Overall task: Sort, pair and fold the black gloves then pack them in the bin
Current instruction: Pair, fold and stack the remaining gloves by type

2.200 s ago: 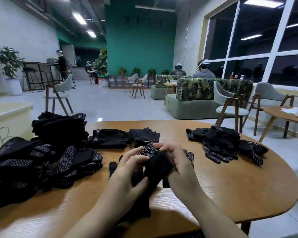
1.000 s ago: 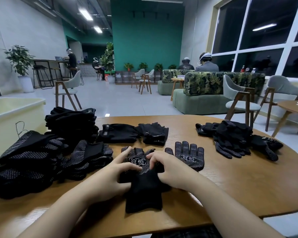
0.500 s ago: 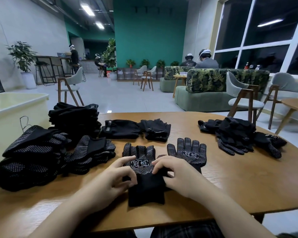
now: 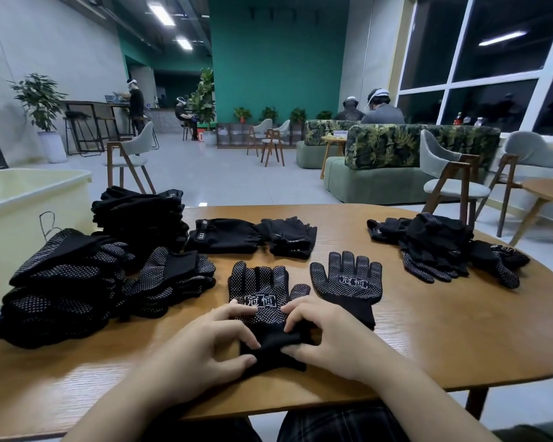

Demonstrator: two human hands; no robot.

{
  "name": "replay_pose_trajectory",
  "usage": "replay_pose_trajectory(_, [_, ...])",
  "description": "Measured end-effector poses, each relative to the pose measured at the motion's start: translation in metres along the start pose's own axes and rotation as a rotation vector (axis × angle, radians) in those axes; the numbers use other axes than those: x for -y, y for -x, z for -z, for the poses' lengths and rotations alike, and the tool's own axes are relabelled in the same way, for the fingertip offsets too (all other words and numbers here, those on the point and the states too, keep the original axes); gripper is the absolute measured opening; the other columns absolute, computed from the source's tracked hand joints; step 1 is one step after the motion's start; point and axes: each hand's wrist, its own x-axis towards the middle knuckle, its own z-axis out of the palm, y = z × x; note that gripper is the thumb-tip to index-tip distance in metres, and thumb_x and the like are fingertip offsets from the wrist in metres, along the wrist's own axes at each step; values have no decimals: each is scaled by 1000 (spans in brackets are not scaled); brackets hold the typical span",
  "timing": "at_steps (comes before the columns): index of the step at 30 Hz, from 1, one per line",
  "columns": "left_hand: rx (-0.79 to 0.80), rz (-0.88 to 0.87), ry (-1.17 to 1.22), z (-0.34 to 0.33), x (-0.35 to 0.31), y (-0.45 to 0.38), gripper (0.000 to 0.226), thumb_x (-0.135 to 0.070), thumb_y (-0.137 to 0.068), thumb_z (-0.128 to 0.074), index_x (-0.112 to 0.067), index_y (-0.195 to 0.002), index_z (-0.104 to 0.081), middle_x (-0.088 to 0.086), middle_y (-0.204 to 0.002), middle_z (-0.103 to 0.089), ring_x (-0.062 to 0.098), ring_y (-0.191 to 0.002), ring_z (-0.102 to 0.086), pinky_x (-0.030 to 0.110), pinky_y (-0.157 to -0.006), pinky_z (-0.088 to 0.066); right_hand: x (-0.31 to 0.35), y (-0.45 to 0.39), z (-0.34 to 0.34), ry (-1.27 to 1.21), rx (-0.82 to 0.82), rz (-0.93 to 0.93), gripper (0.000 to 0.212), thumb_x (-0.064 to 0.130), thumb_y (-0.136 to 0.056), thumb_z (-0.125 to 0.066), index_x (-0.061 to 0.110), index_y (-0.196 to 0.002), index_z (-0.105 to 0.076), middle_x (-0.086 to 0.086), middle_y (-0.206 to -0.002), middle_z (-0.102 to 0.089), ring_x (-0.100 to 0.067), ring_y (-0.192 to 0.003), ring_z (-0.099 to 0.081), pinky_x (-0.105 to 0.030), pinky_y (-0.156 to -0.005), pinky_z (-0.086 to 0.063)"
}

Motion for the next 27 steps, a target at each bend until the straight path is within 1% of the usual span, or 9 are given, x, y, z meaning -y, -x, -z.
replay_pose_trajectory(3, [-34, -8, 24, 1, -2, 1, 14, -55, -70, -55, -49, -81, -63, -40, -130, -38, -16, -127, -32, 2, -100, -21, 3, 1, 1, -10, 1, 11, 21, 16, -75, -65, 32, -89, -60, 20, -119, -53, 10, -115, -46, -8, -95, -32])
replay_pose_trajectory(5, [-67, -11, 46, 3, -4, 3, 12, -53, -70, -58, -47, -79, -64, -38, -129, -40, -13, -122, -40, 3, -98, -25, 4, 1, 1, -15, -8, 11, 24, 12, -76, -60, 34, -86, -58, 20, -118, -53, 9, -114, -47, -8, -95, -32])
replay_pose_trajectory(11, [-19, -25, 92, 7, -8, 4, 11, -52, -68, -62, -44, -75, -67, -38, -128, -43, -18, -125, -34, -3, -95, -20, 3, 3, -1, 3, -50, 11, 22, 13, -76, -51, 31, -81, -64, 24, -118, -50, 8, -116, -47, -7, -95, -32])
replay_pose_trajectory(15, [-6, -25, 86, 7, -7, 4, 13, -52, -67, -63, -41, -74, -68, -39, -128, -42, -18, -126, -33, -2, -96, -20, 1, 3, 0, 26, -31, -24, 31, 2, -82, -49, 25, -79, -70, 24, -118, -51, 14, -101, -48, -4, -80, -32])
replay_pose_trajectory(17, [12, -19, 90, 6, -5, 5, 13, -52, -66, -63, -41, -72, -67, -40, -128, -41, -18, -127, -30, -1, -98, -19, 2, 3, 1, 16, -29, -38, 39, -6, -84, -46, 22, -79, -73, 23, -115, -53, 16, -96, -48, -3, -76, -31])
replay_pose_trajectory(21, [70, 15, 105, 8, 0, 6, 18, -60, -65, -63, -44, -72, -69, -41, -130, -40, -19, -132, -19, -1, -102, -13, 2, 1, 1, 19, -45, -38, 42, -7, -81, -43, 22, -78, -74, 25, -111, -55, 9, -108, -49, -4, -88, -31])
replay_pose_trajectory(24, [91, 46, 162, 15, -4, 3, 38, -75, -64, -59, -43, -80, -72, -31, -135, -41, -18, -130, -25, 3, -103, -20, 6, -3, 5, 73, -152, -42, 39, -4, -82, -45, 22, -89, -73, 24, -103, -57, 6, -105, -51, -12, -92, -36])
replay_pose_trajectory(25, [52, 65, 180, 16, -5, -1, 37, -72, -65, -61, -42, -82, -72, -29, -133, -43, -16, -127, -32, 5, -101, -26, 8, -6, 8, 86, -206, -54, 37, -3, -84, -46, 21, -96, -71, 24, -97, -56, 7, -98, -52, -11, -88, -37])
replay_pose_trajectory(27, [-85, 123, 152, 17, -6, -12, 20, -52, -75, -67, -41, -92, -70, -25, -124, -47, -11, -119, -43, 11, -95, -35, 12, -16, 15, 105, -256, -92, 29, 3, -89, -50, 20, -106, -65, 24, -83, -50, 11, -83, -51, -7, -77, -37])
